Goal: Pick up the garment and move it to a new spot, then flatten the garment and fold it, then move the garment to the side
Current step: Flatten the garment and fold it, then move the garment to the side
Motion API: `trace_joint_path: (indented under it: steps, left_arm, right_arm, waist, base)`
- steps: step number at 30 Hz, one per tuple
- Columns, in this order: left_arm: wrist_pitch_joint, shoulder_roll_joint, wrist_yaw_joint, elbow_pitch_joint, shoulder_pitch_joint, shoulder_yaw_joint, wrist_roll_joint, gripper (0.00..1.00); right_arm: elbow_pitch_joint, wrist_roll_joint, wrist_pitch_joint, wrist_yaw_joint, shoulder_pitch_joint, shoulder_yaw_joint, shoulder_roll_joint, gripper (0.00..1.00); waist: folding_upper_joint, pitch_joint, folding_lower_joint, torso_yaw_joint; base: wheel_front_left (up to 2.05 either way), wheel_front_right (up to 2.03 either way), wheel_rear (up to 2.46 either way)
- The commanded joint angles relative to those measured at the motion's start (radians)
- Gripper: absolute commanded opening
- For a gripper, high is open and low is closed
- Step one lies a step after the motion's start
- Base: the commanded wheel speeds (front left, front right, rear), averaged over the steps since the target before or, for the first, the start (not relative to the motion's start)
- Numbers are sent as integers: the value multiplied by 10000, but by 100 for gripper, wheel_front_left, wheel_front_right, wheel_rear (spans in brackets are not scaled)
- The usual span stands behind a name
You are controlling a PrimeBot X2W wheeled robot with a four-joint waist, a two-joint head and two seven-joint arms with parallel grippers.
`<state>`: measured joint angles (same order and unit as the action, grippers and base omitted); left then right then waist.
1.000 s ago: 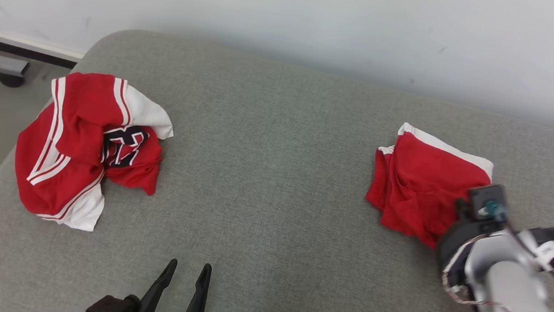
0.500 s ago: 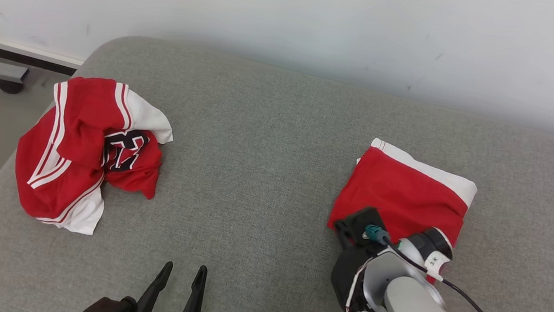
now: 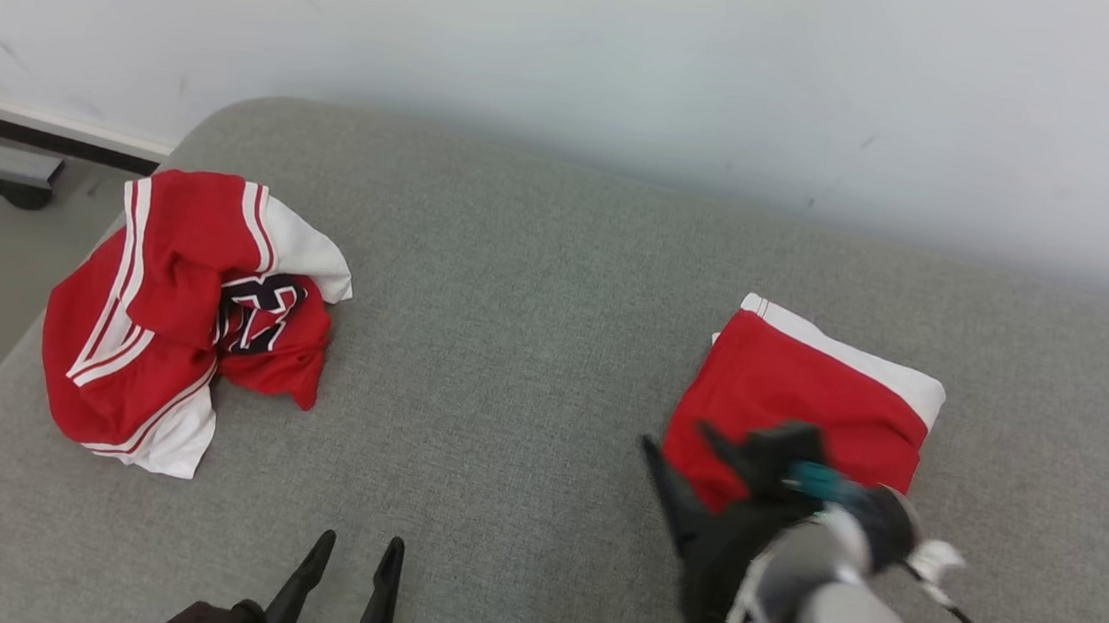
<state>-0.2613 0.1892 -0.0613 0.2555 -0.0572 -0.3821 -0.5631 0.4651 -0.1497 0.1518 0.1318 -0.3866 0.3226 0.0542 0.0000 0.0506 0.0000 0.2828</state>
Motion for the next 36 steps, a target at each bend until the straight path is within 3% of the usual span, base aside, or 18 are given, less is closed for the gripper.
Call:
trace_joint_path:
  steps: [1, 4, 9, 15, 22, 36]
  left_arm:
    - [-28, 92, 93, -95, 215, 94, 71, 100]
    - [-35, 224, 204, -377, 296, 309, 379, 100]
    - [-40, 288, 267, -921, 611, 849, 894, 100]
    - [-41, 5, -27, -1644, 1132, 1967, 1614, 100]
    - [-42, -290, -437, -1356, 1667, 2746, 2360, 100]
    - [-43, -390, -642, -779, 2132, 3699, 2814, 100]
  right_arm:
    - [-486, 8, -232, -22, 666, -733, 46, 100]
    - [-1503, 140, -685, -22, 1623, -2106, 11, 100]
    - [-2487, -141, -1383, -22, 2883, -3503, -46, 100]
    - [-2814, -824, -2580, -22, 3971, -4519, -44, 100]
    - [-2373, -586, -3302, -22, 4398, -4793, -48, 100]
    - [-1495, -472, -3186, -22, 4465, -4360, -44, 100]
  waist:
    - [0, -233, 0, -55]
    - [0, -438, 0, -211]
    - [0, -692, 0, -533]
    - [0, -924, 0, -1059]
    - [0, -1178, 0, -1662]
    - [0, -1579, 0, -2332]
  base:
    - [0, 0, 0]
    - [0, 0, 0]
    - [0, 0, 0]
    - [0, 0, 0]
    - [0, 0, 0]
    - [0, 0, 0]
